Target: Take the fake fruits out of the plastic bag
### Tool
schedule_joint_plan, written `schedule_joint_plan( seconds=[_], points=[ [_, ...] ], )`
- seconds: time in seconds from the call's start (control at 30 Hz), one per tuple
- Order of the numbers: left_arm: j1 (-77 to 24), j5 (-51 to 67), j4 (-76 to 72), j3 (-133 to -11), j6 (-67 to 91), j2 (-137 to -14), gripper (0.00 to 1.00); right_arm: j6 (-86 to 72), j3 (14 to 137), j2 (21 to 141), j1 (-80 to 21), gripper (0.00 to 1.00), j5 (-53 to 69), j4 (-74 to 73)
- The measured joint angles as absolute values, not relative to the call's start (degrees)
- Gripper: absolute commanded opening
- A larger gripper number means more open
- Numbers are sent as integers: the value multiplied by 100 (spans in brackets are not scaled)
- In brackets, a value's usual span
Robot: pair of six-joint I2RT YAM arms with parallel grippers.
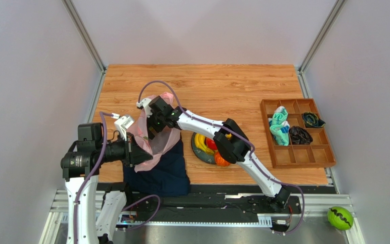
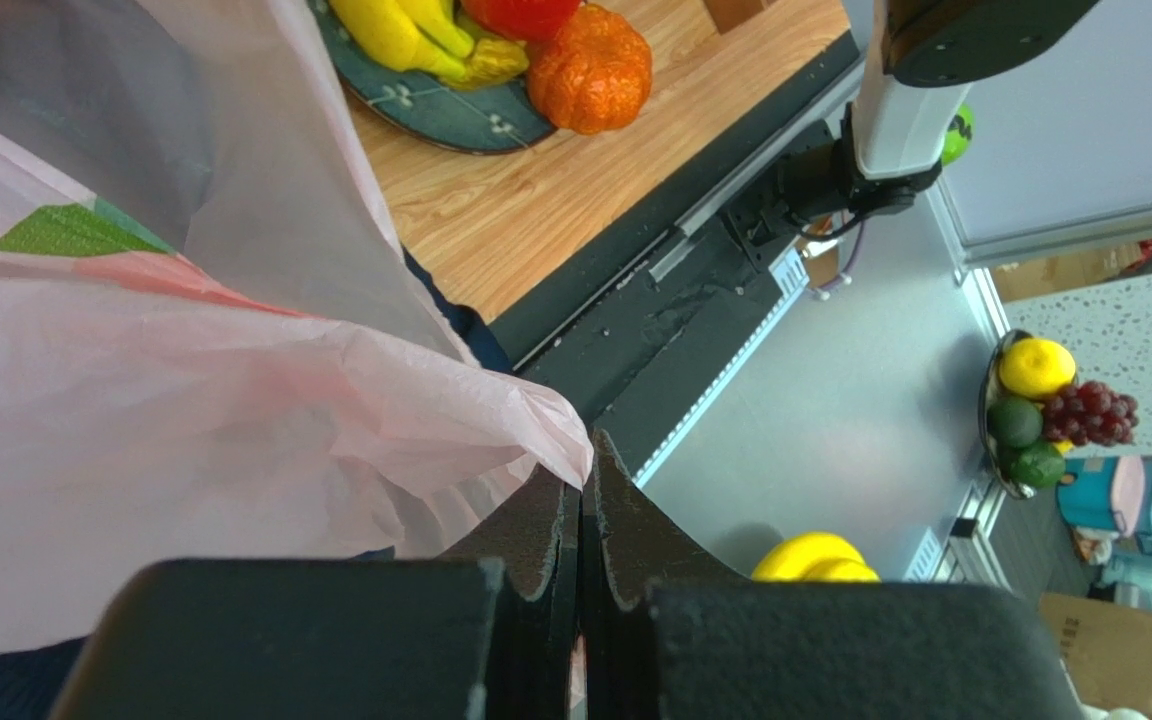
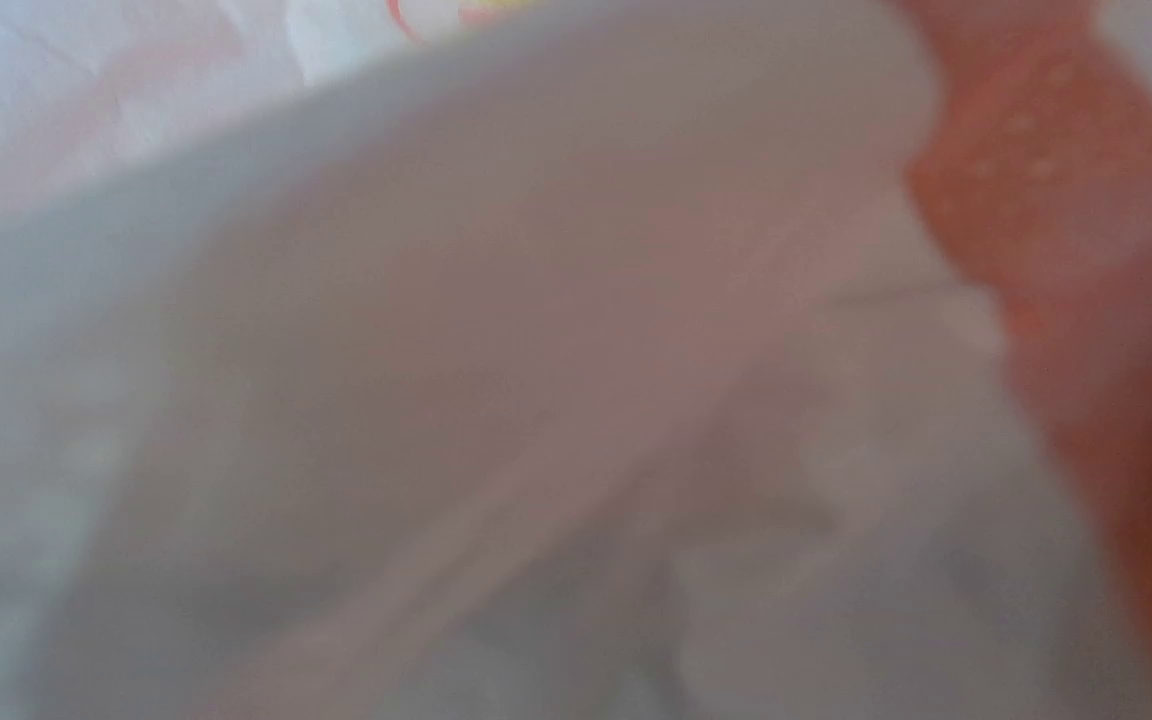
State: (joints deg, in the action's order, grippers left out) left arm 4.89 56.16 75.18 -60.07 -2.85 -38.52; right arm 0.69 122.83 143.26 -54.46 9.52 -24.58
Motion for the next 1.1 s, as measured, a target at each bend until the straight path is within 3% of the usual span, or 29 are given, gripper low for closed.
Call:
schedule_joint_plan(
  seconds=[0.33, 0.4, 0.5, 0.6, 0.63, 0.73, 0.93, 1.1],
  points=[
    [567, 5957, 7638, -6357, -504, -4134, 0, -578, 12547, 14512, -5448, 99, 1765, -1380],
    [572, 5972, 7675, -6394, -517, -4189, 0, -775, 12580, 14564, -5448, 94, 1925, -1203],
    [585, 5972, 7695, -6565, -550, -4270, 0, -1020, 12700, 14739, -5470, 75, 2213, -843],
    [622, 5970, 7690, -6639, -556, -4292, 0, -1087, 12724, 14870, -5509, 53, 2265, -766],
    [631, 5968, 7697, -6639, -556, -4292, 0, -1081, 12726, 14901, -5533, 41, 2246, -768],
    [659, 5966, 7701, -6639, -556, -4283, 0, -958, 12726, 14938, -5583, 26, 2141, -821],
    [722, 5961, 7710, -6630, -519, -4200, 0, -556, 12230, 14573, -5527, 17, 2167, -1094],
    [729, 5857, 7585, -6348, -419, -4038, 0, -89, 10753, 13067, -5098, 14, 2246, -1610]
  ],
)
